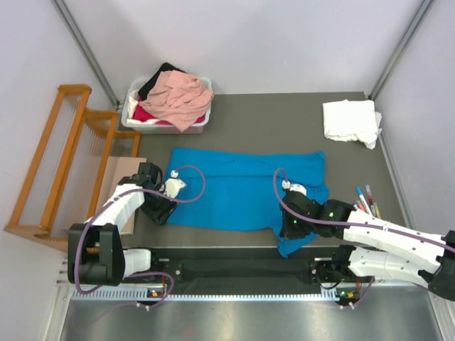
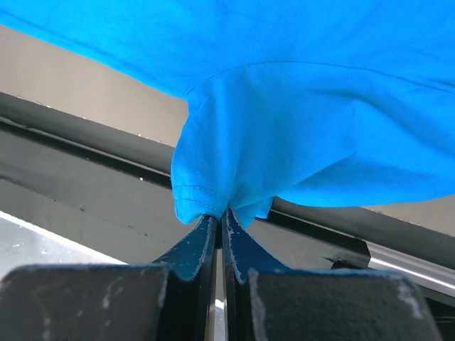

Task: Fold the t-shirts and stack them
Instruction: Fold the tshirt

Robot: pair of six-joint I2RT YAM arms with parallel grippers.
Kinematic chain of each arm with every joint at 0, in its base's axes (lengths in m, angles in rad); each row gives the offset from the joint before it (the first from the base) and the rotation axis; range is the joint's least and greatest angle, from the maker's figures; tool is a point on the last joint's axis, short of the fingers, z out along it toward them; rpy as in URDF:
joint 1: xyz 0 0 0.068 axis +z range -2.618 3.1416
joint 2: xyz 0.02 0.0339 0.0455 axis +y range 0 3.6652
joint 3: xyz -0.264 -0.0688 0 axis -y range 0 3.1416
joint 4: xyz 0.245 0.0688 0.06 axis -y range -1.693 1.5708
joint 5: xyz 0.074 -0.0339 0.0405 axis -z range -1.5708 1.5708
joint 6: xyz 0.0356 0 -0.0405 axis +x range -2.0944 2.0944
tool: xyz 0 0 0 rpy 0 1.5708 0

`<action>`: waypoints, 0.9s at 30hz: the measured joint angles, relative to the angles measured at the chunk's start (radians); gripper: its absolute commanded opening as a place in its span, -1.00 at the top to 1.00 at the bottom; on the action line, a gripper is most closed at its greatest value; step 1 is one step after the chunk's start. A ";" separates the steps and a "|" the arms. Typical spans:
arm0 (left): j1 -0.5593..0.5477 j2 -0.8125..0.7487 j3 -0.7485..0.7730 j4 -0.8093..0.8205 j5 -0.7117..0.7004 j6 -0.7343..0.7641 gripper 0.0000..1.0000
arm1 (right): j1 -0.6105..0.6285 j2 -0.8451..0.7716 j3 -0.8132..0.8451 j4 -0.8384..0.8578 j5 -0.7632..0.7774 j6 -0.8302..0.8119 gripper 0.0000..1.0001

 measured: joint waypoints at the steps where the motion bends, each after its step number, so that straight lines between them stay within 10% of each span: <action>1: 0.000 0.002 0.000 0.009 0.000 -0.003 -0.18 | 0.000 0.001 0.000 0.003 -0.001 0.000 1.00; 22: 0.000 0.051 -0.020 0.102 0.004 -0.030 -0.10 | 0.000 0.016 0.034 0.020 -0.005 -0.001 1.00; 27: 0.000 0.050 -0.020 0.101 0.005 -0.034 0.20 | 0.000 0.016 0.039 0.019 -0.002 -0.001 1.00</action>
